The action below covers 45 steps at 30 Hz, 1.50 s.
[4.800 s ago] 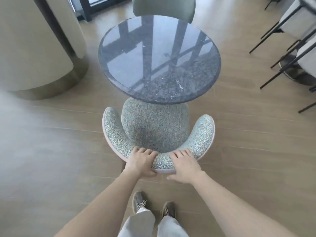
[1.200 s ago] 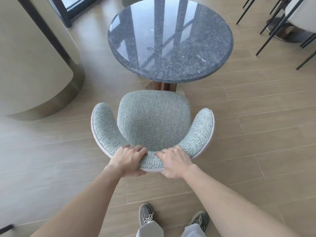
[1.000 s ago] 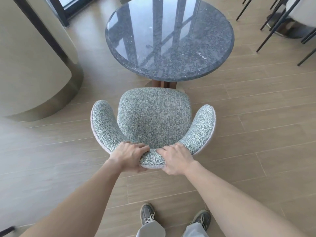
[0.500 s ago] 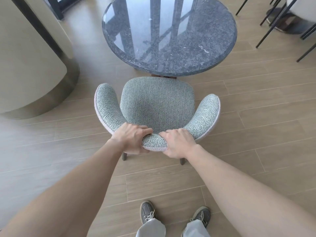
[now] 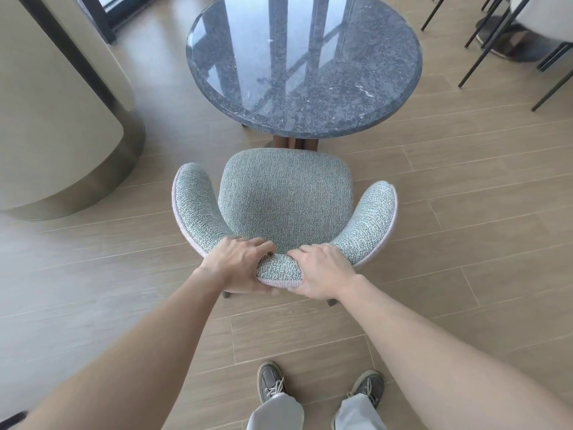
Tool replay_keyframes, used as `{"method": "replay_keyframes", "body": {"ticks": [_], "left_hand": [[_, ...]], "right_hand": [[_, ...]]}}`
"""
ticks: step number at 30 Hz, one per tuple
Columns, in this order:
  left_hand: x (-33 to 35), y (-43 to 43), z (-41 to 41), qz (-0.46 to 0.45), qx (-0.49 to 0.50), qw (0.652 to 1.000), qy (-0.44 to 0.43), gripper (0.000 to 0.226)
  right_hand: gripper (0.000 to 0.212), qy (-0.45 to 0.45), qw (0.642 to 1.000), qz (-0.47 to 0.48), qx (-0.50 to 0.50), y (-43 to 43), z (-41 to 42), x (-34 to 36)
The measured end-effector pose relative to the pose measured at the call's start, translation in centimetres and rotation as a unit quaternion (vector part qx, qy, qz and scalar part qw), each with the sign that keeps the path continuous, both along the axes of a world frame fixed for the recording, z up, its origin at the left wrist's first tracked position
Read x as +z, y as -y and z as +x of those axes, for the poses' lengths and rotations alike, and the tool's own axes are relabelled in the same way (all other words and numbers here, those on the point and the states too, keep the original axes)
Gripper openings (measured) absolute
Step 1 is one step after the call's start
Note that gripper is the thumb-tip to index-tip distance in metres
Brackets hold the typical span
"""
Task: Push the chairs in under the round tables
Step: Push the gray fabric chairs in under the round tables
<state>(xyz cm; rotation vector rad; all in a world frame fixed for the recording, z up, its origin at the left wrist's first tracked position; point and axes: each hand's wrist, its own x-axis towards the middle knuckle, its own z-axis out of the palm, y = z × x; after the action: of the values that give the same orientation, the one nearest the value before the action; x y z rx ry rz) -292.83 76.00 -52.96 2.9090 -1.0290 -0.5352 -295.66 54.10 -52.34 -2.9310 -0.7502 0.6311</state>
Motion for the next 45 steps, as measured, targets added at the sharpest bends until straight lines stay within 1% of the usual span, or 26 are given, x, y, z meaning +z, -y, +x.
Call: {"method": "replay_keyframes", "body": {"ticks": [1,2,3,4,5,6,7,8,10,11,13,15,17,21,25,29,32,35,37,40,42,45], "left_hand": [[0.6,-0.1,0.0,-0.060,0.045,0.996,-0.051,0.110],[1.4,-0.2,0.1,-0.168,0.120,0.972,-0.112,0.113],[2.0,-0.4,0.4,-0.281,0.201,0.927,-0.148,0.108],[2.7,-0.5,0.9,-0.367,0.267,0.877,-0.157,0.099],[3.5,-0.5,1.4,-0.424,0.306,0.842,-0.136,0.088],[4.5,-0.2,1.8,-0.463,0.333,0.814,-0.114,0.076],[5.4,0.1,2.3,-0.498,0.349,0.789,-0.091,0.069],[6.4,0.6,2.6,-0.533,0.361,0.762,-0.076,0.066],[9.0,1.8,3.0,-0.600,0.366,0.710,-0.050,0.073],[10.5,2.4,2.9,-0.626,0.361,0.691,-0.033,0.078],[13.8,3.7,2.4,-0.676,0.327,0.660,-0.003,0.079],[17.4,5.1,2.0,-0.713,0.269,0.647,0.023,0.079],[21.1,7.2,1.6,-0.729,0.226,0.644,0.039,0.083],[28.1,12.8,1.3,-0.741,0.168,0.645,0.082,0.087],[33.1,18.5,1.2,-0.735,0.120,0.654,0.128,0.090],[36.0,22.3,2.0,-0.744,0.106,0.641,0.159,0.081],[36.5,23.8,3.7,-0.747,0.115,0.631,0.174,0.075],[35.9,25.5,7.5,-0.752,0.123,0.620,0.186,0.071],[35.4,27.0,11.1,-0.747,0.126,0.621,0.200,0.069],[35.1,29.8,18.0,-0.740,0.116,0.624,0.221,0.068],[35.6,32.0,22.4,-0.746,0.117,0.619,0.218,0.068],[37.3,35.1,28.8,-0.752,0.109,0.614,0.213,0.069]], "right_hand": [[0.092,-0.038,0.999,0.033,-0.020,0.2,0.1,0.5],[0.098,-0.083,0.989,0.101,-0.067,0.4,0.4,1.2],[0.097,-0.116,0.966,0.192,-0.132,0.6,0.7,2.0],[0.093,-0.120,0.932,0.280,-0.195,0.9,1.4,2.8],[0.091,-0.103,0.898,0.349,-0.246,1.1,2.2,3.7],[0.092,-0.079,0.870,0.399,-0.279,1.2,2.9,4.7],[0.094,-0.059,0.846,0.439,-0.298,1.3,3.7,5.8],[0.092,-0.042,0.825,0.475,-0.304,1.4,4.4,7.0],[0.084,-0.009,0.786,0.545,-0.292,1.6,5.5,9.5],[0.085,0.015,0.768,0.578,-0.276,1.8,5.7,11.0],[0.089,0.079,0.729,0.639,-0.231,2.6,5.5,14.5],[0.082,0.141,0.699,0.677,-0.180,3.6,5.2,18.2],[0.080,0.167,0.691,0.687,-0.148,5.2,5.0,21.8],[0.089,0.202,0.677,0.700,-0.108,10.6,4.8,27.5],[0.092,0.226,0.684,0.691,-0.052,16.9,5.2,31.8],[0.083,0.234,0.681,0.694,0.003,21.0,7.7,34.7],[0.083,0.222,0.683,0.696,0.018,22.5,10.7,35.3],[0.084,0.212,0.682,0.699,0.029,24.1,15.4,35.4],[0.083,0.212,0.683,0.698,0.034,25.5,19.2,35.0],[0.083,0.204,0.696,0.688,0.040,28.2,25.3,35.1],[0.084,0.190,0.708,0.680,0.030,30.4,29.1,35.9],[0.082,0.197,0.717,0.668,0.030,33.8,34.8,37.5]]}}
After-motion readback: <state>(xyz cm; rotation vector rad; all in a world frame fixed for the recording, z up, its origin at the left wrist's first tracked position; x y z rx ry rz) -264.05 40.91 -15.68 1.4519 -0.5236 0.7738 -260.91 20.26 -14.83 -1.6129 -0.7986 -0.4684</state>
